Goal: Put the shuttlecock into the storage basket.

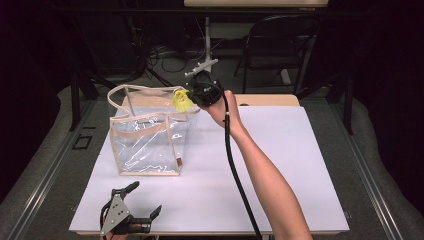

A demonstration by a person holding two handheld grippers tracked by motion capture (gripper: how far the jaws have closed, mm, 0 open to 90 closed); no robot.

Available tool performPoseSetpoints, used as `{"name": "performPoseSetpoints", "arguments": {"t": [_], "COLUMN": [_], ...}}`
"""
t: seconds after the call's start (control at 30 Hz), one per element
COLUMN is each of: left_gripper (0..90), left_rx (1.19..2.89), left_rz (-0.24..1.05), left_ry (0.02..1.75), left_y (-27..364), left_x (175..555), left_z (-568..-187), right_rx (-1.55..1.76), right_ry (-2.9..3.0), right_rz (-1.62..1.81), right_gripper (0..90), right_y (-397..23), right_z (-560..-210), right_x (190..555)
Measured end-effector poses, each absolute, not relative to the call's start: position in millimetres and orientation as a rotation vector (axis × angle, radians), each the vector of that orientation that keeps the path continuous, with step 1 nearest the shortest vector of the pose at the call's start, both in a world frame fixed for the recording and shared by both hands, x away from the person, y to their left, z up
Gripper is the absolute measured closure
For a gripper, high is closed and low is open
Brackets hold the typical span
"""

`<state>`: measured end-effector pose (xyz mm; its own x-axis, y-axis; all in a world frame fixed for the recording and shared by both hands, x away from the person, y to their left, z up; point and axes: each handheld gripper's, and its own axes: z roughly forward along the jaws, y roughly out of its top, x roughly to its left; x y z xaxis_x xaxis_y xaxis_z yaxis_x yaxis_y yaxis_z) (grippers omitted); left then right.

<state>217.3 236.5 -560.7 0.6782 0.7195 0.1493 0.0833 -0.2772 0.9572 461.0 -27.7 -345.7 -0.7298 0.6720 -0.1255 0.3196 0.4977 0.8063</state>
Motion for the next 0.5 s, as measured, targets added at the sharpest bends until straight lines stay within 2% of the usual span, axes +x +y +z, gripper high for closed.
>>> {"name": "performPoseSetpoints", "arguments": {"t": [0.5], "left_gripper": [0.0], "left_rx": [1.760], "left_rz": [0.704], "left_ry": [0.647], "left_y": [237.2], "left_x": [217.2], "left_z": [-560.7], "right_rx": [0.692], "right_ry": [2.300], "right_rz": [1.021], "right_gripper": [89.2], "right_y": [-19.4], "right_z": [-349.8], "right_x": [465.5]}}
